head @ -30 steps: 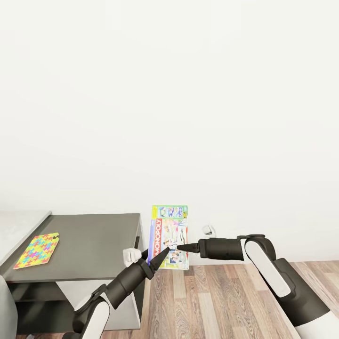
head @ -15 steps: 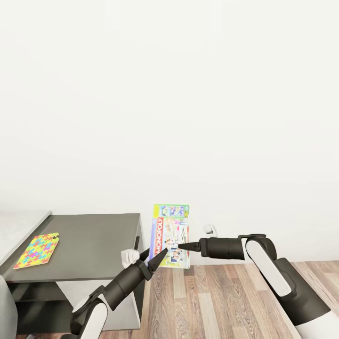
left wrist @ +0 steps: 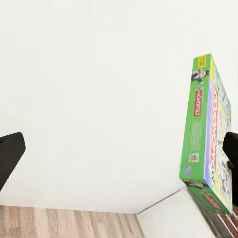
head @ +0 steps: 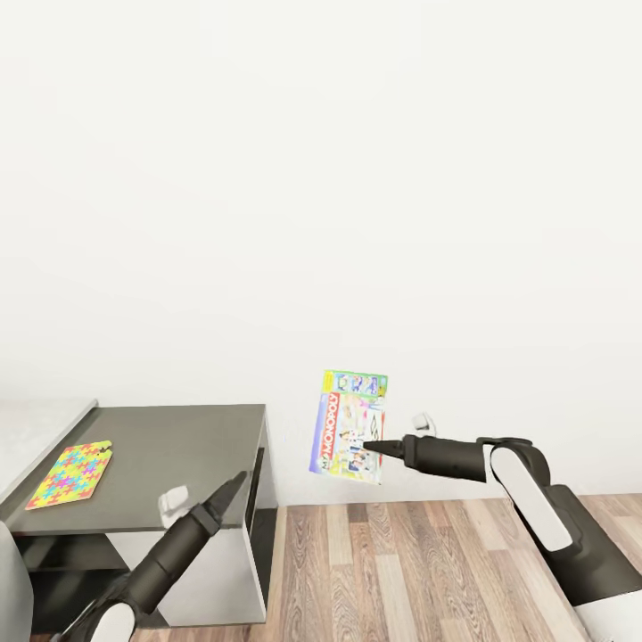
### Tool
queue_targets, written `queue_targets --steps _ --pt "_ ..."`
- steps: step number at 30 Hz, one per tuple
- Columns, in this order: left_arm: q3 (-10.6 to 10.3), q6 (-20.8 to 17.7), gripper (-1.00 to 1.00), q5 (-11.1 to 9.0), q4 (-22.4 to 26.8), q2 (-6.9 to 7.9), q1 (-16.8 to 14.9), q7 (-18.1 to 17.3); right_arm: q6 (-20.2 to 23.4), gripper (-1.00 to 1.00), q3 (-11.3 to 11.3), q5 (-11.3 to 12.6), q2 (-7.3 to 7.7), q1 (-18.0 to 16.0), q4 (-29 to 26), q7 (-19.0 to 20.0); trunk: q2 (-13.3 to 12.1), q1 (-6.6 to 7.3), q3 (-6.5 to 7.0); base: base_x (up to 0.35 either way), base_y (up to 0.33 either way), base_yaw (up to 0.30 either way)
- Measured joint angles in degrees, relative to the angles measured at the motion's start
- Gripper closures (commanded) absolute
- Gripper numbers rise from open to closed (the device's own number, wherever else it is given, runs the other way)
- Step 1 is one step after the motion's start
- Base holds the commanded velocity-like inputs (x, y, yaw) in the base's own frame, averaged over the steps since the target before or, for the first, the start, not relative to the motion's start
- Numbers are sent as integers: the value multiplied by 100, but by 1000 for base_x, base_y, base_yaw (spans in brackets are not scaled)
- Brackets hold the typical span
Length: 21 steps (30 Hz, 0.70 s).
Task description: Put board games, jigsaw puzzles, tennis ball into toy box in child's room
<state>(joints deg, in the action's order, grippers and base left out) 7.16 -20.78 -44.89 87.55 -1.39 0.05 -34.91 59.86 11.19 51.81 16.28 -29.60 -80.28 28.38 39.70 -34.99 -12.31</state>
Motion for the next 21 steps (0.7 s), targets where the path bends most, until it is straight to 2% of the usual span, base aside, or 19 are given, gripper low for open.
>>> queue_targets --steps 5,8,15,21 --pt "281 -92 -100 -193 41 104 109 -12 2 100 -233 5 47 22 -10 14 0 0 0 0 0 0" --pt "346 -124 -100 -237 67 128 138 -20 2 100 -298 10 78 33 -36 19 0 0 0 0 0 0" --pt "405 -193 -100 -286 171 158 171 -25 2 100 -373 11 130 62 -163 31 0 0 0 0 0 0" --pt "444 -546 -100 -310 217 165 151 -9 7 100 -397 36 150 82 -344 36 0 0 0 0 0 0"
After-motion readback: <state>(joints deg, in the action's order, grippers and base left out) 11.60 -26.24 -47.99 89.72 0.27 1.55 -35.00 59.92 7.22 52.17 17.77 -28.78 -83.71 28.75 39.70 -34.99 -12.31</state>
